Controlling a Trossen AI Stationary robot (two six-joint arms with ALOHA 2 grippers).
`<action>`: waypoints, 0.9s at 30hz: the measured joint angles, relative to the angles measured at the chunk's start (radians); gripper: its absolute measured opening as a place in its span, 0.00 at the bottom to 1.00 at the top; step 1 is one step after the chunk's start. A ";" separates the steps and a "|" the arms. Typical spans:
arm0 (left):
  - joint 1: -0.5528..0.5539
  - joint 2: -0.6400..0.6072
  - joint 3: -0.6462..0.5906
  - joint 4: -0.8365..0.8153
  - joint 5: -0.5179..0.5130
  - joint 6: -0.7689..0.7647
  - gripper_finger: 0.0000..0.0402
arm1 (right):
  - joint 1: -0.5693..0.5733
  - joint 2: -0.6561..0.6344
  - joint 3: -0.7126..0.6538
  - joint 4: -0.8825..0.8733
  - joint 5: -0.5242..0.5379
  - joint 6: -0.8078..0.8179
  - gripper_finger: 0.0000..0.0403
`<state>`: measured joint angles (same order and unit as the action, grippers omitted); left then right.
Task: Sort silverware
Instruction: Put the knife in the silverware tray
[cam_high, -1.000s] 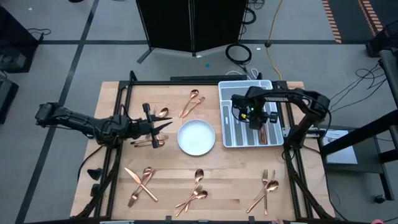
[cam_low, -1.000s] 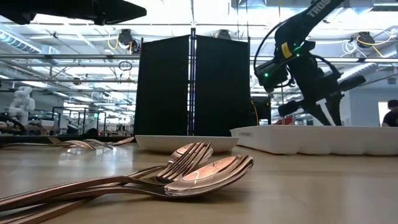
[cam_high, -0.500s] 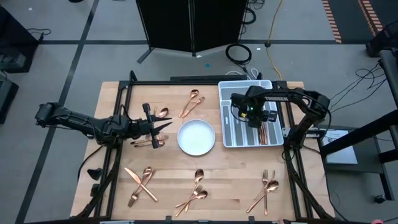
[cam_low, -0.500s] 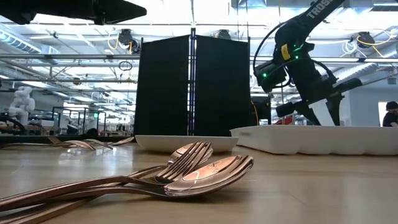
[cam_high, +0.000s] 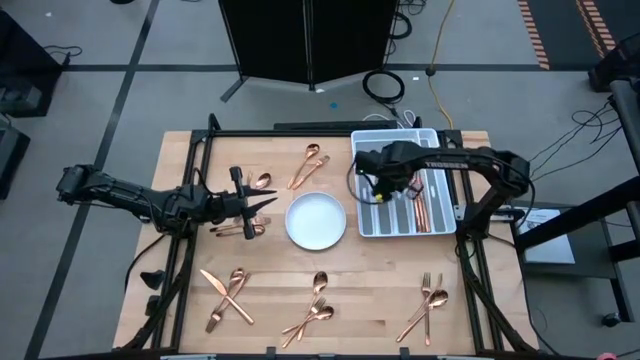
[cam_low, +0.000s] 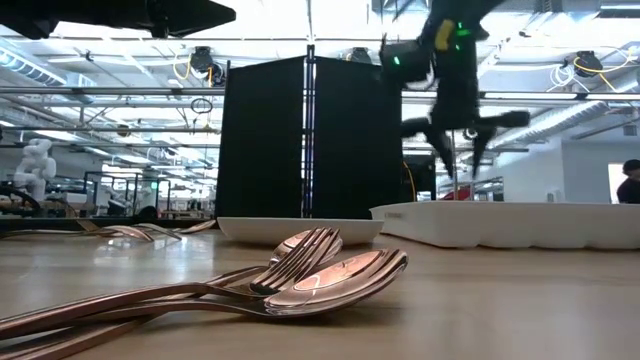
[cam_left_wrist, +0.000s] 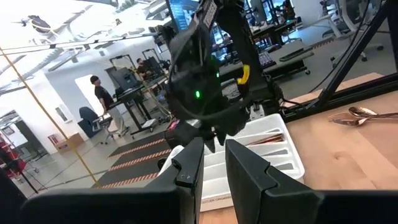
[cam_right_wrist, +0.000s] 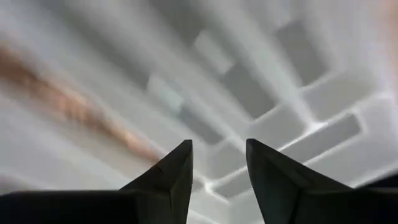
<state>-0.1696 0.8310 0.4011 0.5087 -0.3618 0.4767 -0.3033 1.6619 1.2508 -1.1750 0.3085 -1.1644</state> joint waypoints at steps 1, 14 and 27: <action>0.000 0.000 0.000 0.000 0.000 0.000 0.16 | 0.014 0.000 0.017 0.015 -0.036 0.105 0.35; -0.001 0.018 0.000 -0.038 0.250 -0.151 0.16 | 0.220 -0.001 0.035 0.339 -0.487 1.324 0.35; -0.001 0.141 0.000 -0.186 0.283 -0.420 0.16 | 0.623 -0.001 -0.021 0.317 -0.355 2.135 0.35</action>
<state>-0.1707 0.9718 0.4007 0.3229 -0.0792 0.0570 0.3197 1.6611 1.2297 -0.8585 -0.0467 0.9707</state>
